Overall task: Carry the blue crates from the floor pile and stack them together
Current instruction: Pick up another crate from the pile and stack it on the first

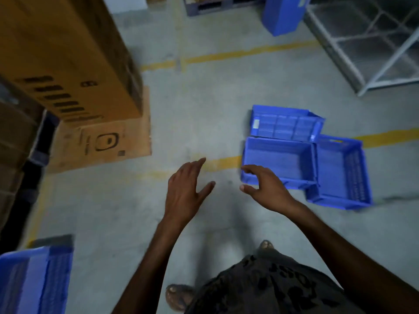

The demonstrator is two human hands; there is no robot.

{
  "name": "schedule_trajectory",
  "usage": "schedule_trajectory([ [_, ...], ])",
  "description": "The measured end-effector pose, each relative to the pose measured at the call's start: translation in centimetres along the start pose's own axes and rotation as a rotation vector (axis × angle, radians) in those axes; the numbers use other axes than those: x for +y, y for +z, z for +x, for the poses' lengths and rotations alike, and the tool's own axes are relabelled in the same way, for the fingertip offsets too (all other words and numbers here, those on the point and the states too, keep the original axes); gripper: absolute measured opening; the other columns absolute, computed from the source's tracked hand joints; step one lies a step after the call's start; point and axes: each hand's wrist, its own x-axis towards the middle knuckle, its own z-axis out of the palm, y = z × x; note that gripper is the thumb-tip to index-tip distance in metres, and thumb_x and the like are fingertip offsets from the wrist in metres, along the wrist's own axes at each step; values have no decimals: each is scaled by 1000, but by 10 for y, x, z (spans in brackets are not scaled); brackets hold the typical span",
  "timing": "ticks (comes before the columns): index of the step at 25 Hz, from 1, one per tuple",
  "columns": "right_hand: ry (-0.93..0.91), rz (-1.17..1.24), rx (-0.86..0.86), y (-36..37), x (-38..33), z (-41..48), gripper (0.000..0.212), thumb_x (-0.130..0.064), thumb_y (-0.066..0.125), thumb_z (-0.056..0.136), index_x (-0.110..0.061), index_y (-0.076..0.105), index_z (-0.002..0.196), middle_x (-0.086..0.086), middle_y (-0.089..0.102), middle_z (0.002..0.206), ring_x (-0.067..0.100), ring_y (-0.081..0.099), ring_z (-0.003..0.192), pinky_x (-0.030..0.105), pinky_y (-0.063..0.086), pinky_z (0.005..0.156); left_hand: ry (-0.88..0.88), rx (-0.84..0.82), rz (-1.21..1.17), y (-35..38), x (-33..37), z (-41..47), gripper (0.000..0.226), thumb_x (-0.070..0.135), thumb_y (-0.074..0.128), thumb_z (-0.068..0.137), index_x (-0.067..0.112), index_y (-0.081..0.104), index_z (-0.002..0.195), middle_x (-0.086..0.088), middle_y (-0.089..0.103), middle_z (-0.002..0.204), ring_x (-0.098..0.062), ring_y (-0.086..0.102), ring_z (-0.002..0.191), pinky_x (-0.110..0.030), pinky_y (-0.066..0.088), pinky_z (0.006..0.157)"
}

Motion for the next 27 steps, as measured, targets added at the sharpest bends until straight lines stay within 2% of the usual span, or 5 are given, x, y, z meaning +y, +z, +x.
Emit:
schedule_trajectory([
  [9, 321, 149, 85, -146, 177, 63, 48, -33, 76, 82, -29, 59, 127, -5, 62, 122, 13, 59, 113, 37, 50, 94, 139, -318, -133, 129, 135, 163, 56, 44, 66, 89, 32, 48, 141, 10, 58, 134, -14, 59, 118, -32, 51, 89],
  [15, 423, 164, 159, -173, 256, 161, 45, -28, 75, 83, -30, 60, 126, -4, 63, 121, 13, 60, 112, 39, 50, 96, -29, -532, -441, 215, 145, 307, 46, 40, 73, 83, 23, 62, 124, 10, 64, 125, -16, 66, 104, -23, 53, 85],
  [18, 390, 132, 158, -188, 282, 227, 45, -27, 74, 85, -26, 60, 127, -3, 62, 125, 17, 58, 117, 38, 47, 99, -11, -517, -479, 250, 169, 393, 41, 27, 73, 88, 17, 62, 126, 7, 64, 126, -11, 64, 105, -5, 43, 85],
  [24, 355, 126, 153, -178, 399, 383, 39, -24, 74, 85, -18, 64, 122, 3, 64, 123, 20, 59, 115, 39, 48, 98, 11, -464, -431, 356, 180, 521, 47, 32, 68, 91, 22, 56, 135, 6, 60, 134, -10, 59, 115, -18, 43, 94],
  [27, 395, -36, 32, -140, 490, 461, 43, -22, 70, 84, -15, 62, 125, 10, 60, 127, 30, 53, 121, 41, 45, 100, -141, -449, -511, 441, 164, 536, 48, 29, 71, 89, 19, 57, 134, 4, 63, 130, -8, 61, 106, -6, 43, 87],
])
